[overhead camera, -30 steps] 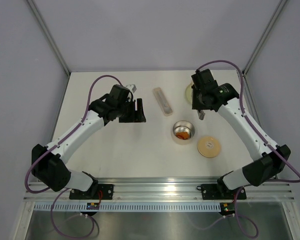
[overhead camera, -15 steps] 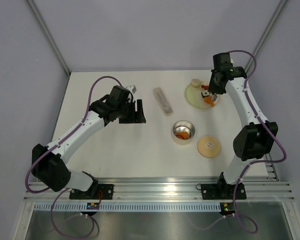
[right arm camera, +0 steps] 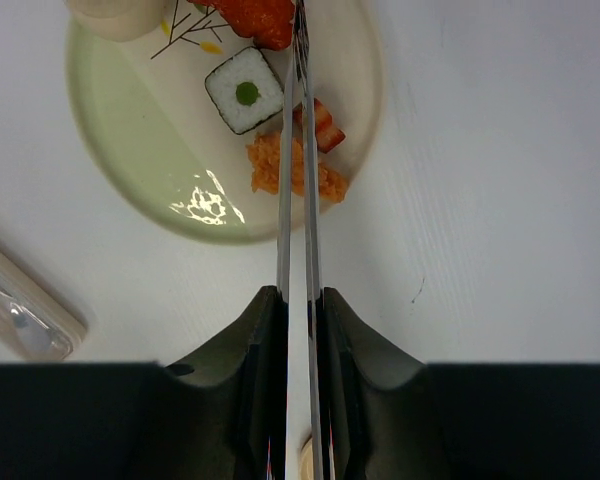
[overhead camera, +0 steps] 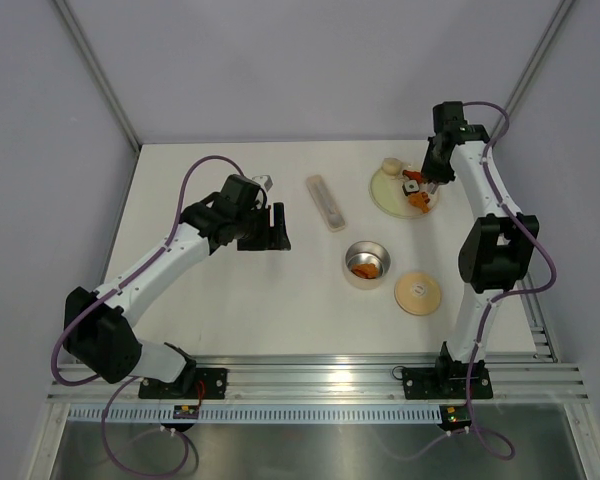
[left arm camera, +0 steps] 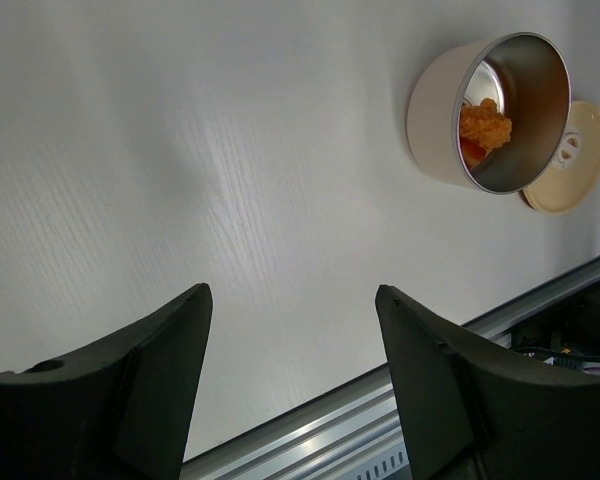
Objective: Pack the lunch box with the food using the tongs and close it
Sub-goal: Adjust the fake food on the plate.
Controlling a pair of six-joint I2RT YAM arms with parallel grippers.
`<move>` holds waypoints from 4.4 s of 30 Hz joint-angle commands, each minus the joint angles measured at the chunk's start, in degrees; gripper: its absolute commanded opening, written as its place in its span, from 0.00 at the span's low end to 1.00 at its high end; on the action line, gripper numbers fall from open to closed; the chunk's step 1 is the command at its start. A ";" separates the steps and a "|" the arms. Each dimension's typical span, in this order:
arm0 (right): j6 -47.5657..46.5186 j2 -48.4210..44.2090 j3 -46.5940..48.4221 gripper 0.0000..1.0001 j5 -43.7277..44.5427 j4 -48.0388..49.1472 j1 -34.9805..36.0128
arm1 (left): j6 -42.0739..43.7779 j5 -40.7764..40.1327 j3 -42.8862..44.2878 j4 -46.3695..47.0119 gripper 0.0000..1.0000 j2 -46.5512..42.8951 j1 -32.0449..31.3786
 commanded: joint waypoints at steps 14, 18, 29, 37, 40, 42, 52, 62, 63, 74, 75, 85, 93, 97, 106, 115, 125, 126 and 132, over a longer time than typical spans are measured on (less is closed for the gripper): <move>-0.17 3.36 0.90 0.24 -7.07 2.20 -0.42 | 0.78 -1.22 0.86 1.14 0.71 1.05 0.26; -0.17 3.27 0.46 0.24 -8.56 2.03 -0.50 | 0.87 -1.22 0.77 1.14 0.71 1.05 0.26; -1.31 2.65 1.86 0.23 -13.75 -0.60 -0.15 | 0.52 -0.96 0.24 1.49 0.71 0.52 0.35; -2.28 1.78 2.83 0.22 -14.55 -1.49 0.11 | -0.10 -0.60 0.42 1.75 0.71 0.35 0.26; -2.54 1.16 4.58 0.22 -12.53 -1.13 0.11 | -0.27 -0.69 0.24 1.67 0.71 0.08 0.26; -2.46 1.25 6.69 0.23 -11.04 -1.31 0.02 | -0.36 -0.86 0.07 1.58 0.71 -0.18 0.26; -3.16 7.57 15.58 0.27 -5.14 -4.56 -2.00 | -0.54 -1.04 -0.20 1.40 0.71 -0.62 0.26; -2.90 6.88 9.18 0.27 -5.23 -3.60 -3.93 | -0.89 -0.60 -0.81 1.84 0.71 -0.44 0.35; -2.63 6.61 8.38 0.27 -5.58 -3.25 -3.93 | -0.89 -0.60 -0.72 1.84 0.71 -0.44 0.26; -1.32 4.07 1.35 0.25 -9.97 -0.53 -3.84 | -1.41 -0.69 -2.04 2.28 0.71 -1.67 0.26; -1.23 3.89 1.17 0.25 -10.41 -0.52 -3.76 | -1.41 -0.69 -2.13 2.28 0.71 -1.67 0.26; -0.96 2.13 0.99 0.25 -10.50 -1.31 -2.70 | -2.03 -0.34 -2.66 2.72 0.71 -2.29 0.26; -1.23 2.92 1.95 0.25 -13.75 -1.75 -0.24 | -2.12 -0.51 -3.01 2.54 0.71 -2.99 0.26; -1.31 3.09 2.39 0.25 -13.66 -2.28 0.29 | -2.12 -0.43 -3.01 2.54 0.71 -2.99 0.26; -2.80 1.86 2.30 0.24 -15.07 -3.51 0.99 | -1.94 -0.25 -2.31 2.37 0.71 -2.38 0.26; -5.70 1.86 5.99 0.25 -14.81 -5.44 1.17 | -2.03 0.37 -1.78 2.54 0.71 -1.59 0.26; -5.97 4.32 12.41 0.37 -7.17 -7.46 0.64 | -1.77 -0.60 -1.95 1.93 0.71 -1.94 0.35; -6.06 4.67 12.85 0.39 -6.73 -7.81 0.47 | -1.68 -0.60 -2.04 1.75 0.71 -2.03 0.26; -7.11 7.83 14.96 0.48 -6.02 -9.31 -0.59 | -1.41 -0.78 -2.04 1.66 0.71 -2.03 0.26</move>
